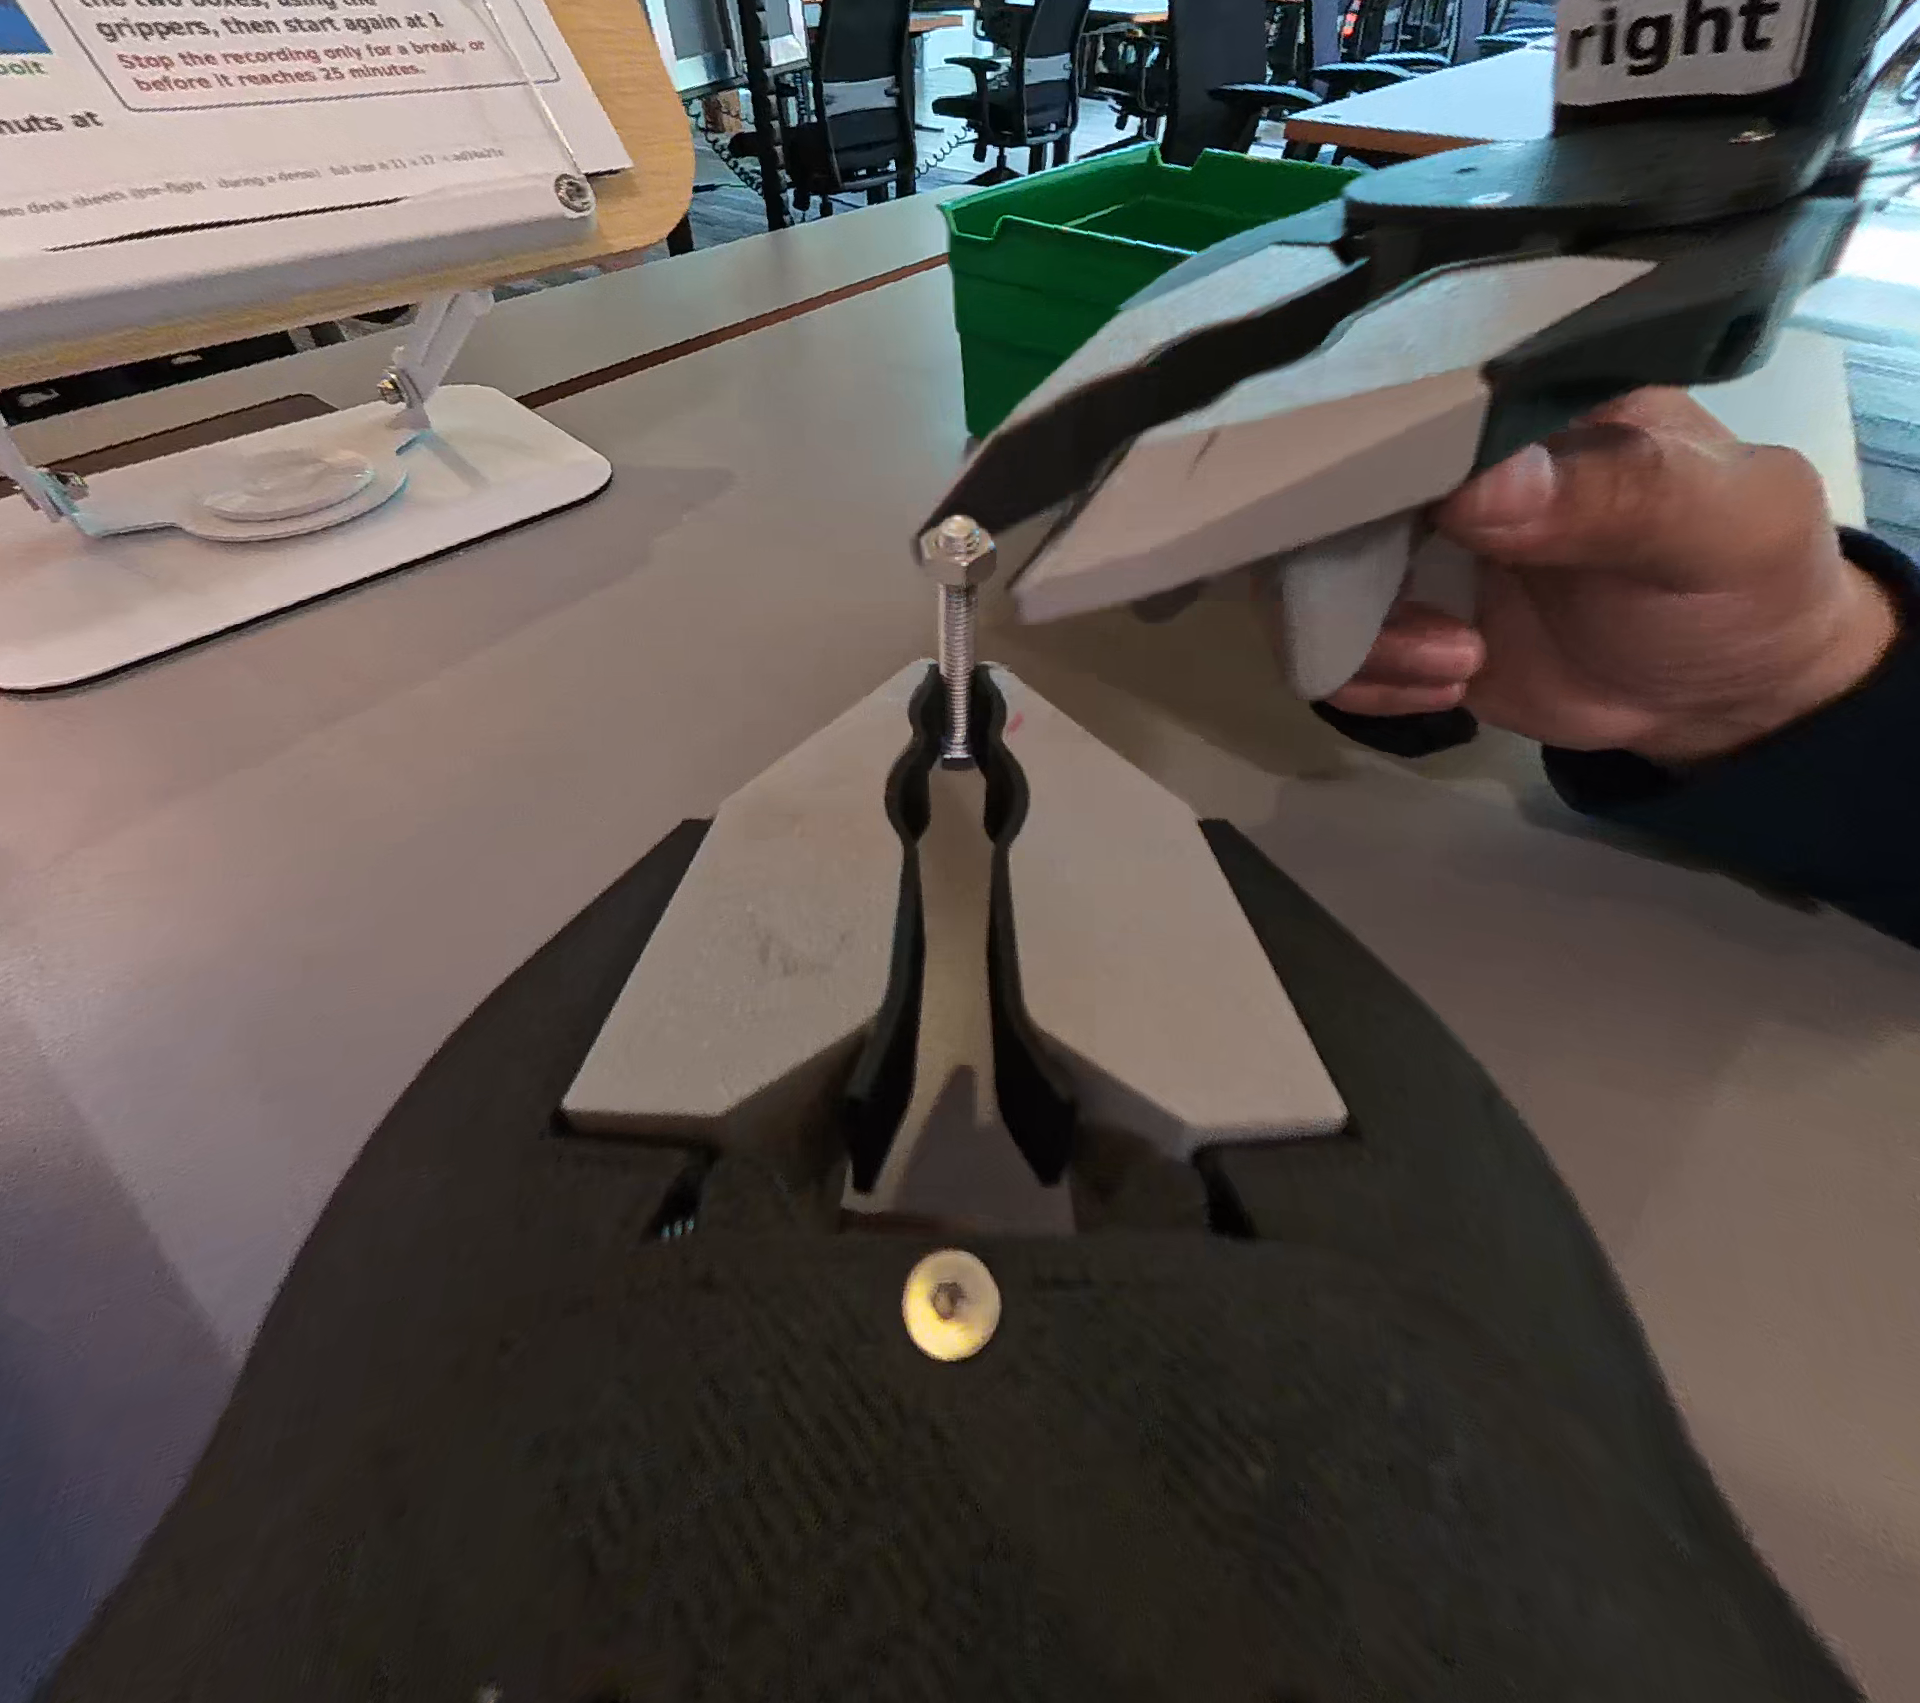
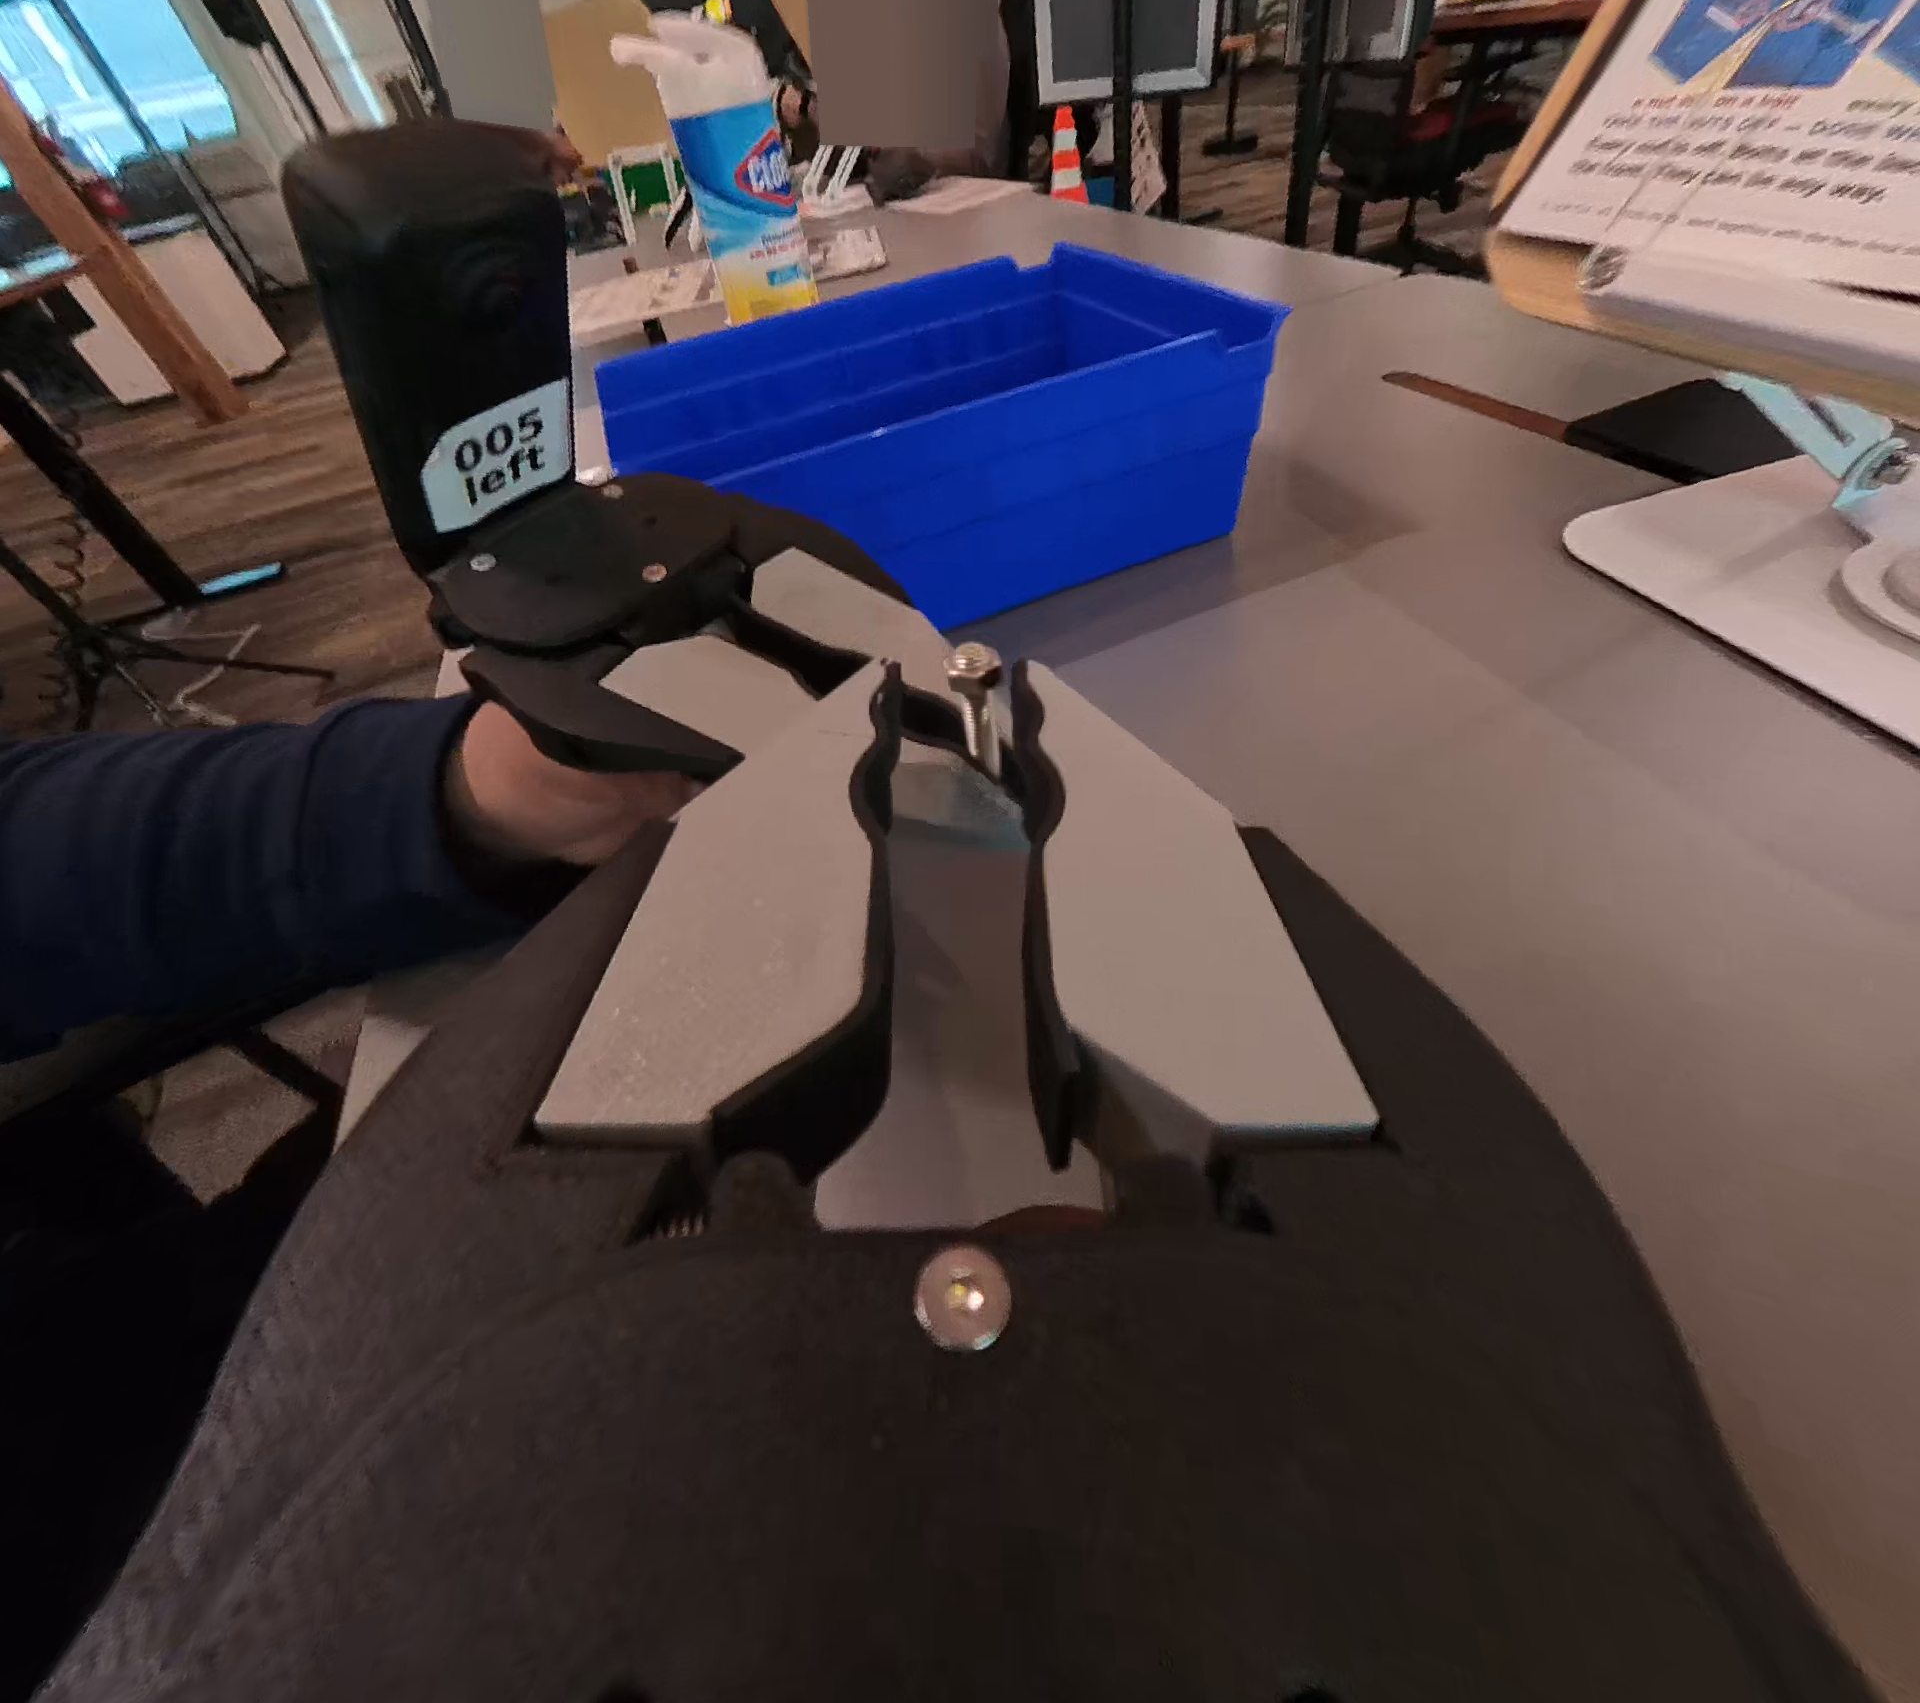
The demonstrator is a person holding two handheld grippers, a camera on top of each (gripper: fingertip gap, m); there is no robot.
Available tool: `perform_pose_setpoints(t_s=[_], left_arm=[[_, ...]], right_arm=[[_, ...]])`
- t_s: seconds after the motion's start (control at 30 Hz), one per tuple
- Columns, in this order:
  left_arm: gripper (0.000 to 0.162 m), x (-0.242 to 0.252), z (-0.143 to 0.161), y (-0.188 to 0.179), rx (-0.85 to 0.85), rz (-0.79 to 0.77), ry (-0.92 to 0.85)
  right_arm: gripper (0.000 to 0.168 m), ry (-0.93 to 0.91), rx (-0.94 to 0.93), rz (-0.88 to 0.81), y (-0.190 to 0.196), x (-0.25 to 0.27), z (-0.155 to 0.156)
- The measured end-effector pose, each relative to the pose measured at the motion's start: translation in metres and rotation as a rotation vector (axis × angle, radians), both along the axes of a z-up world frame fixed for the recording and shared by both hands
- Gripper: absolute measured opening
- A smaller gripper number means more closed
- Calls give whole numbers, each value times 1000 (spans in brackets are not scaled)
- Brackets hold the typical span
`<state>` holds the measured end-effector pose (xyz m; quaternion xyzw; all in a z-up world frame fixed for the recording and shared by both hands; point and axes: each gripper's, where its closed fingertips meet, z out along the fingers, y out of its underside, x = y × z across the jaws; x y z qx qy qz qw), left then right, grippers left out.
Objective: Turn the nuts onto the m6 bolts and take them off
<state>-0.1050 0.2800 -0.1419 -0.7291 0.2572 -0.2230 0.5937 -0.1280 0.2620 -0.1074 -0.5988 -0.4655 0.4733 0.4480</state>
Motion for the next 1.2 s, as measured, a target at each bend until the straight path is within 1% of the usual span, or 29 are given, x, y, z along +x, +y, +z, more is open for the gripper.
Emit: perform_pose_setpoints(t_s=[0.03,0.1,0.17,0.23,0.43,0.5,0.6,0.63,0.7,0.73,0.8,0.97,1.1,1.17,1.2], left_arm=[[2,3,-1,-1,2,-14,8],[2,11,-2,-6,4,-52,22],[2,15,-4,-8,11,-69,47],[2,16,-6,-7,10,-68,58],[2,-4,-2,2,-8,21,7],[2,-6,-1,3,-12,32,-4],[2,-2,0,1,-3,8,0],[2,4,2,-3,7,-23,-5],[2,16,5,-11,31,-87,-3],[2,15,3,-9,42,-62,27],[2,15,3,-9,29,-72,14],[2,-1,0,1,-8,8,-2],[2,-4,-1,2,-15,21,-10],[2,3,0,-1,-9,-15,-9],[2,10,4,-6,6,-54,-24]], right_arm=[[19,-16,5,15,-4,-4,-4],[31,-2,-1,48,-13,-13,-5],[38,-8,-8,66,-18,-18,-7],[37,-26,13,48,-14,-17,-9],[31,54,-13,7,-1,1,9],[27,52,-18,5,1,3,8],[25,15,-17,29,-5,-3,0],[25,4,-13,43,-9,-7,-2],[32,28,-25,106,-21,-14,0],[39,34,-22,107,-22,-16,1],[34,19,-7,89,-18,-14,-1],[32,63,-25,27,-3,-1,9],[26,56,-13,37,-5,0,8],[32,46,-17,56,-10,-6,5],[35,58,-32,92,-16,-10,6]])
